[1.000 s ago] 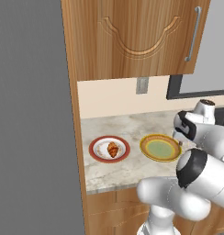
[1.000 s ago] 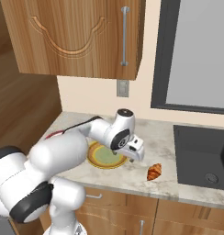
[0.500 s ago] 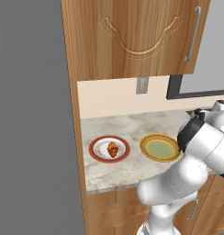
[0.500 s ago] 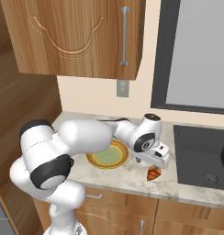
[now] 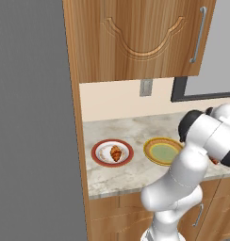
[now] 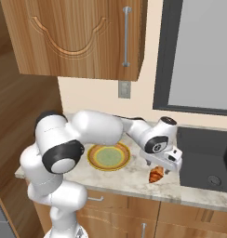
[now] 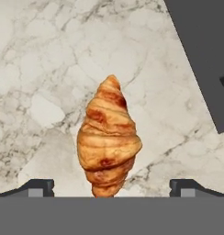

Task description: Place the pastries on the plates.

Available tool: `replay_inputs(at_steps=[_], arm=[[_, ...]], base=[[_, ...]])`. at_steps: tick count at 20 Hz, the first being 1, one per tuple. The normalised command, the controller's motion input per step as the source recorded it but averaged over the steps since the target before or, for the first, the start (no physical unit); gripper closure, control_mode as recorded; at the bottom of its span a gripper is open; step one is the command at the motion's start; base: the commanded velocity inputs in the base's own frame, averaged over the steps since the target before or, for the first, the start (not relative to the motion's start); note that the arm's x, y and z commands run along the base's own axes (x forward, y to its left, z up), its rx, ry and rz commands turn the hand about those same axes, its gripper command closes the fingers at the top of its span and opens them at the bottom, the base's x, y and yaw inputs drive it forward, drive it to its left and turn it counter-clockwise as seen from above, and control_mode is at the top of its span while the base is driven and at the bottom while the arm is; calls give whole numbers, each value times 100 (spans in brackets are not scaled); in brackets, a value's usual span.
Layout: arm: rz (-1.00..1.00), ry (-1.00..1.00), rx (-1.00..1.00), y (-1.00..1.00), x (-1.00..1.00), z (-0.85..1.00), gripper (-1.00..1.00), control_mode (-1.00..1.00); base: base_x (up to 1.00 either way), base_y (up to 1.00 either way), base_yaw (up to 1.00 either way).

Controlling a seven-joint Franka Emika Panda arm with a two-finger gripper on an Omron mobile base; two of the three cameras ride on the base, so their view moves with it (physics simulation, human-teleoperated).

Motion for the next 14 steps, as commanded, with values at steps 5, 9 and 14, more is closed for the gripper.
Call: replay_inputs(at_steps=[5,9,14], arm=[[0,0,0,0,0,-55,-100,-100],[0,0,0,0,0,-49,-100,-100],[0,-2,0,0,7,-20,-100,-100]], base=[[0,0,0],[0,0,0],[0,0,0]])
